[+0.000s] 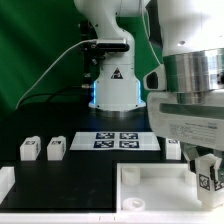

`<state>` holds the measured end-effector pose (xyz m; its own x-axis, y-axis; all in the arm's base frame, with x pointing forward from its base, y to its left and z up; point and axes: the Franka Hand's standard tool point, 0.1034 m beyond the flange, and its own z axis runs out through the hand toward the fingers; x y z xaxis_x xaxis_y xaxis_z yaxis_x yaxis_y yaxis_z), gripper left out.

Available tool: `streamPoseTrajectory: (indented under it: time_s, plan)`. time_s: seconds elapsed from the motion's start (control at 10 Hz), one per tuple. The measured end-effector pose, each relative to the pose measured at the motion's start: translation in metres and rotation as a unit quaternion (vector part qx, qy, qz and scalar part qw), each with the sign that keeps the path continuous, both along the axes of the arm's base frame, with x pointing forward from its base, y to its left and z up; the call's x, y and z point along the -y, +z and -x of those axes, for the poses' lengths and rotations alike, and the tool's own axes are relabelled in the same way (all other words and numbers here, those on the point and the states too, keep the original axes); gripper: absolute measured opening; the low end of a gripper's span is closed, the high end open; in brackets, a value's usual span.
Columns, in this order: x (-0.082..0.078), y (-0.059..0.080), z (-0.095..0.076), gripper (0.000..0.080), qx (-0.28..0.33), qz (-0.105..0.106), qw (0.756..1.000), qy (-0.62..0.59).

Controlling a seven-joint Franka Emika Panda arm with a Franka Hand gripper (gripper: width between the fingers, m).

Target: Assemble one leg

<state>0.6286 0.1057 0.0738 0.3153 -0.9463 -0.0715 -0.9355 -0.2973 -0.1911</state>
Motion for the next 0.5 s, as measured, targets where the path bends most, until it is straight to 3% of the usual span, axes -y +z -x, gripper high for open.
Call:
streamPoseTrajectory:
  time_s: [0.1,0.2,0.3,0.4,0.5]
  plan:
    - [-0.0004,-0.0003,0.0023,0.0295,-0.005,-0.026,0.996,-0.081]
    - [-0.0018,-0.0005,0.0040,0.0295,-0.007,-0.036,0.993,-0.112]
    - [-0.0039,-0.0021,0.0049,0.0368,-0.008,-0.036,0.993,-0.110]
    - [-0.0037,-0.0025,0.0051,0.0368,-0.007,-0.034,0.995,-0.098]
    - [-0.0038,-0.0025,0.0051,0.0548,-0.005,-0.031,0.996,-0.083]
